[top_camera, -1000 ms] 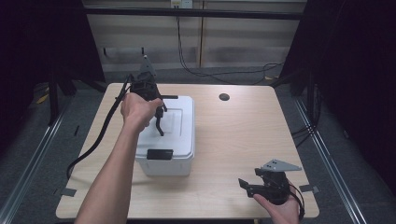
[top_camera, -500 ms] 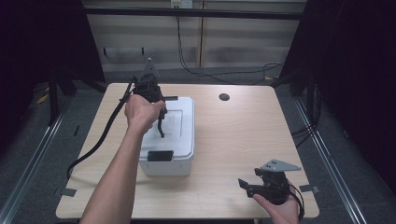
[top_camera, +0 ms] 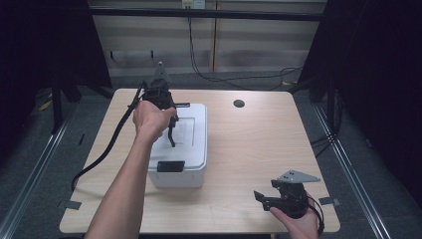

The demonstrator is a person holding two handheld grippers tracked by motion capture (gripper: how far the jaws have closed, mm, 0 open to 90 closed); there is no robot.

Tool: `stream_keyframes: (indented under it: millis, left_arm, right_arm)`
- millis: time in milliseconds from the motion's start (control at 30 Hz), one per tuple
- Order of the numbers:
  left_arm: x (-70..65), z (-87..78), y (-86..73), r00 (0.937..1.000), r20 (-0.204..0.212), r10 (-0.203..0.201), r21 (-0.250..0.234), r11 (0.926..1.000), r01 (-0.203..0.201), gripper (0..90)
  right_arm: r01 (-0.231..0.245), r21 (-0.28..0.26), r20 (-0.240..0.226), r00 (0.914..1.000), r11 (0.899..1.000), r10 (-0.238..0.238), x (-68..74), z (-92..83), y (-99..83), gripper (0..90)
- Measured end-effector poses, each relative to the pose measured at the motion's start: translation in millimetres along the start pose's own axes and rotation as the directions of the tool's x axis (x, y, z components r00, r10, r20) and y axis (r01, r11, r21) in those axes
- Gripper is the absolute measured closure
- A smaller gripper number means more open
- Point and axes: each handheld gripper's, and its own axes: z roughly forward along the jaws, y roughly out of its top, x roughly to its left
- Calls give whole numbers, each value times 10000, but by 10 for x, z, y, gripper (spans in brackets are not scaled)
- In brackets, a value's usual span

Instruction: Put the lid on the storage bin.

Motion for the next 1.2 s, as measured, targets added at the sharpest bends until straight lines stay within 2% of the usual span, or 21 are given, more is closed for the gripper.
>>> stream_keyframes:
  millis: [33, 367, 400, 433, 600, 667, 933, 1200]
  left_arm:
    - [-17, 15, -3, 10000, -29, -57, -114, 9999, 56, 839]
    - [5, -45, 9, 9999, 126, 6, 25, 10000, -6, 840]
    - [-14, -39, 1, 10000, 12, -46, -171, 9998, 46, 840]
    - [-34, -33, 1, 9999, -86, 95, -98, 9999, -96, 838]
    - [-95, -11, 6, 9998, -126, 174, 22, 9998, -174, 828]
    - [-111, -27, 5, 9997, -200, 140, -146, 9998, -143, 827]
    - [-130, 50, 5, 9994, -165, 312, 56, 9995, -311, 819]
    - [-129, 50, 12, 9985, -289, 468, 56, 9989, -466, 810]
  right_arm:
    - [22, 7, -3, 10000, 10000, -22, 0, 1, 1, 259]
    - [29, 30, -12, 10000, 10000, -29, 3, 7, 1, 259]
    - [16, 35, -4, 10000, 10000, -16, 5, 6, 1, 260]
    - [32, 35, -6, 10000, 10000, -32, 3, 6, 1, 260]
    - [20, 30, 6, 10000, 10000, -20, 7, 3, 0, 260]
    - [37, 25, -5, 10000, 10000, -37, 2, 6, 0, 260]
    - [29, 54, -13, 10000, 10000, -29, 9, 3, -1, 260]
    - [6, 50, -12, 10000, 10000, -6, 7, 3, -1, 260]
